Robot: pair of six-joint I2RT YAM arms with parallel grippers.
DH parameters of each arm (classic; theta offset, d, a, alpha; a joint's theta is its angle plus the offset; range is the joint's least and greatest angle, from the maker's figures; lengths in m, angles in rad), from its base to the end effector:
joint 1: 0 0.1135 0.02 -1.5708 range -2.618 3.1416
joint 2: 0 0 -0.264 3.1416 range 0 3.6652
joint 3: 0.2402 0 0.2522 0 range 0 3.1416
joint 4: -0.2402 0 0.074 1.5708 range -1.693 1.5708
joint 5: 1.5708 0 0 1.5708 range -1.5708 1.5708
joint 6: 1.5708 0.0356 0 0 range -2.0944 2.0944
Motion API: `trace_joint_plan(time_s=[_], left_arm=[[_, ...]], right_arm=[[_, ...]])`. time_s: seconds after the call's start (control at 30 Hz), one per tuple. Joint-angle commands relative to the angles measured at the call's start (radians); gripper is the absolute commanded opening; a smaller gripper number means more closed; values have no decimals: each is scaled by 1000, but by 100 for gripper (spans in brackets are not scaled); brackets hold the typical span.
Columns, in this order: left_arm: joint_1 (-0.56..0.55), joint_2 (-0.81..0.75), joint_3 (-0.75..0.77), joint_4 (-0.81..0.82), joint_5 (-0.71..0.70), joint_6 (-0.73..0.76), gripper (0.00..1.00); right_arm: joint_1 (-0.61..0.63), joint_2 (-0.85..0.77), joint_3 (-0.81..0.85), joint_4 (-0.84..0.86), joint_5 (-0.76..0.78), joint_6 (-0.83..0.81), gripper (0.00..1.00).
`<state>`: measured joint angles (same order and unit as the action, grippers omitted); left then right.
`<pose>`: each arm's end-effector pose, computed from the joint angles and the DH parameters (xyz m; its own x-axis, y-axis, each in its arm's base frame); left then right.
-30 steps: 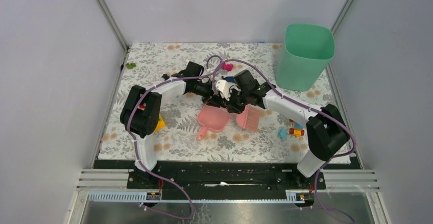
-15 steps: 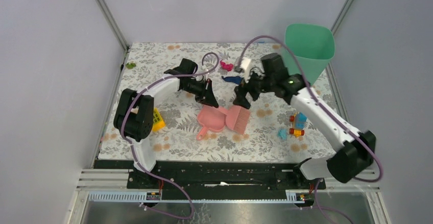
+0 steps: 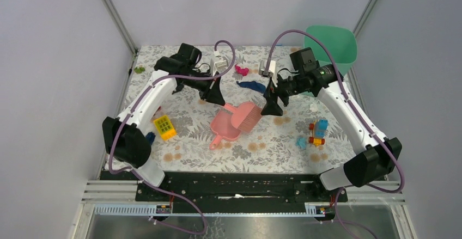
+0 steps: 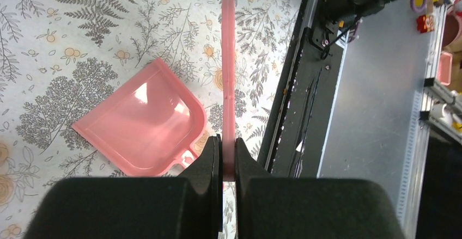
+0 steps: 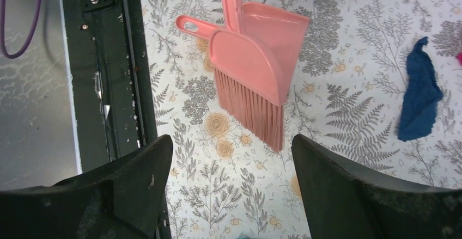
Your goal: Sweep away the paper scraps from the table
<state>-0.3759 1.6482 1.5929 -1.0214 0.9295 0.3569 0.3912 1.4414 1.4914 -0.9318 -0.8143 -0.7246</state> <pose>0.2997 -0.1490 0.3392 -0.5671 0.4485 -0.6908 0.8231 0.2778 -0.4953 0.2584 0.1346 0.3715 -0.0775 -0.5241 -0.8481 -0.9890 0.1480 -0.0011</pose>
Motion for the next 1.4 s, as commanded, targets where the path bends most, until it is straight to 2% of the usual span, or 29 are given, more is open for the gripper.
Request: trace_joint_plan(time_s=[0.0,0.23,0.37,0.47,0.57,0.63,0.67,0.73,0.77,0.8,0.9,1.13,1.37], left_arm=[[-13,-92,27,-13,31,118,0],[-20,-97,93,33,127,37,0],[-20,-85,115,38,146,12,0],[-19,-85,110,58,161,-18,0],[-18,-87,101,78,169,-43,0],[-18,-89,94,89,169,-54,0],[-18,-90,93,93,166,-59,3],[-18,-89,87,93,155,-60,47],[-18,-89,83,85,157,-49,60],[-19,-87,82,68,170,-27,66],[-21,-78,69,59,212,-13,70],[-29,-16,96,-65,239,100,64],[-37,-2,74,-70,250,96,51]], right_arm=[[5,16,33,-30,-82,-56,86],[13,48,-8,124,-168,124,81],[20,82,7,157,-211,183,70],[24,96,8,155,-219,196,57],[24,93,-1,147,-220,202,36],[24,86,-10,134,-220,199,18],[24,82,-12,126,-221,196,11],[25,76,-9,105,-236,192,0],[24,75,-5,91,-246,191,0],[24,77,0,81,-258,192,0],[23,86,-7,72,-304,220,0],[24,116,-17,95,-363,287,0],[24,120,-31,118,-346,311,0]])
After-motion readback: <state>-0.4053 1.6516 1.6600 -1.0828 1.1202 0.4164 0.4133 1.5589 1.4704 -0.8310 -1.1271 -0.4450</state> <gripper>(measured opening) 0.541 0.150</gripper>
